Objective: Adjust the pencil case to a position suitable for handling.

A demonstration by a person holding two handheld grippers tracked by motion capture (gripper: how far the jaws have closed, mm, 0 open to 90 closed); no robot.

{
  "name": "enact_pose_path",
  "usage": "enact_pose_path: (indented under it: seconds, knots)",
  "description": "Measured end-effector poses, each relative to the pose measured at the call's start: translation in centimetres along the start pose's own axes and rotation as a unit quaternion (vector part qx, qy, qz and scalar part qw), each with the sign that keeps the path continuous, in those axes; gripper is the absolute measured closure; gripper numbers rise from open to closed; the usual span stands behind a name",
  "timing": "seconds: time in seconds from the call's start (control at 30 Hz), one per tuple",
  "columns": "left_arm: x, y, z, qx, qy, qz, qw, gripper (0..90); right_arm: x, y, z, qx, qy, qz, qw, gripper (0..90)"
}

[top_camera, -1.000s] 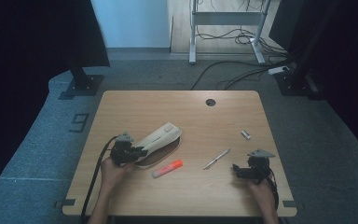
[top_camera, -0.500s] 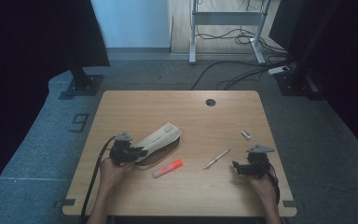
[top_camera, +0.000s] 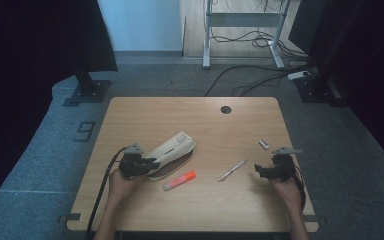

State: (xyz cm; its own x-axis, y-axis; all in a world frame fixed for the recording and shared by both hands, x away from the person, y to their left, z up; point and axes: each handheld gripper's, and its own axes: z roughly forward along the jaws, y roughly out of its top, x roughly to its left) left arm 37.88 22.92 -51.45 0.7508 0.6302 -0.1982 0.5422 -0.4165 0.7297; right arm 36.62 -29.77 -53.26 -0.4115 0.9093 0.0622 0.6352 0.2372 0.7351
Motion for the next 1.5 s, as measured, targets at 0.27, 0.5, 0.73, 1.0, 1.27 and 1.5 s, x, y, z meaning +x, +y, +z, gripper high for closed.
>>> enact_pose_path:
  seconds: [0.27,0.5,0.73,1.0,1.27,1.5]
  knots:
    - [0.1,0.1,-0.1,-0.005,-0.002,-0.017,0.9998,71.1,-1.4,1.1,0.4,-0.006,-0.015,-0.001,0.9999,10.8]
    - [0.2,0.3,-0.5,-0.015,-0.003,-0.03,0.9994,72.5,-2.4,2.0,0.8,-0.01,-0.024,0.009,0.9996,14.3]
    - [-0.3,0.6,-0.8,-0.017,0.014,-0.016,0.9996,73.9,-3.0,2.7,1.3,0.002,-0.03,0.002,0.9996,23.7]
    - [-0.8,0.9,-1.2,-0.028,0.031,-0.007,0.9991,75.0,-3.9,3.4,2.3,0.016,-0.026,0.001,0.9995,39.6]
    - [-0.7,0.9,-1.4,-0.037,0.026,-0.013,0.9989,75.2,-4.4,4.0,3.0,0.024,-0.025,-0.005,0.9994,45.7]
    - [-0.2,0.7,-1.6,-0.05,0.013,-0.026,0.9983,75.2,-5.4,4.3,4.0,0.035,-0.021,-0.004,0.9991,51.1]
